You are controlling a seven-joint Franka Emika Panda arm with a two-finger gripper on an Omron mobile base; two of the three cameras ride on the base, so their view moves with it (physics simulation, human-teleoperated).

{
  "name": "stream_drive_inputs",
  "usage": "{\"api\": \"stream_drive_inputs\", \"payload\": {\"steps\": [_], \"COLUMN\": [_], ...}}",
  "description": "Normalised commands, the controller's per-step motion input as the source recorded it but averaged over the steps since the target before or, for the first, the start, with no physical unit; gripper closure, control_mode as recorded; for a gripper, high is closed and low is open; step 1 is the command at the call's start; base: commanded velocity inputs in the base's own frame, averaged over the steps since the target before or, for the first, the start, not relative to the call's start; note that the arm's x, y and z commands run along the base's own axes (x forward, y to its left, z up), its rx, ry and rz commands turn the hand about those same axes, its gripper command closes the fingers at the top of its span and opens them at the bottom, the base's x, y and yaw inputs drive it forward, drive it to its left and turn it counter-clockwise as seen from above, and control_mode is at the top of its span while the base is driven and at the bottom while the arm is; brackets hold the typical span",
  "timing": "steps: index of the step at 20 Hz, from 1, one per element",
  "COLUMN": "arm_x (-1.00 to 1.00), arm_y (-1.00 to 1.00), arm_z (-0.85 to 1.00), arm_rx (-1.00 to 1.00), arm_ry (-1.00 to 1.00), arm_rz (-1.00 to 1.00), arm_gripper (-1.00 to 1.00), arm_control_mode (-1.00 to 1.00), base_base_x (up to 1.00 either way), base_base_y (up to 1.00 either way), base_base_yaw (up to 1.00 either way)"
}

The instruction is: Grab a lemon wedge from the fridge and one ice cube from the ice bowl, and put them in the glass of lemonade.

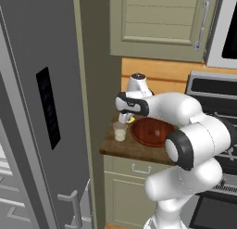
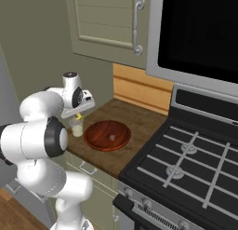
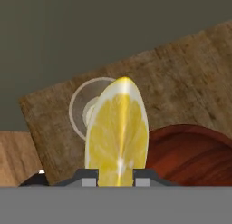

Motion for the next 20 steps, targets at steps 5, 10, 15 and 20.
{"api": "stream_drive_inputs", "payload": {"steps": [5, 10, 15, 20], "arm_x": [0.00, 0.25, 0.04, 0.01], "arm_y": [0.07, 0.37, 0.08, 0.01], "arm_z": [-0.19, 0.01, 0.00, -0.23], "arm_rx": [0.08, 0.00, 0.00, 0.00], "arm_ry": [-0.07, 0.00, 0.00, 0.00], "arm_rz": [0.00, -0.01, 0.00, 0.00], "arm_gripper": [1.00, 1.00, 1.00, 1.00], "arm_control_mode": [-1.00, -1.00, -1.00, -1.00], "base_base_x": [0.00, 0.00, 0.00, 0.00], "base_base_y": [0.00, 0.00, 0.00, 0.00], "base_base_yaw": [0.00, 0.00, 0.00, 0.00]}}
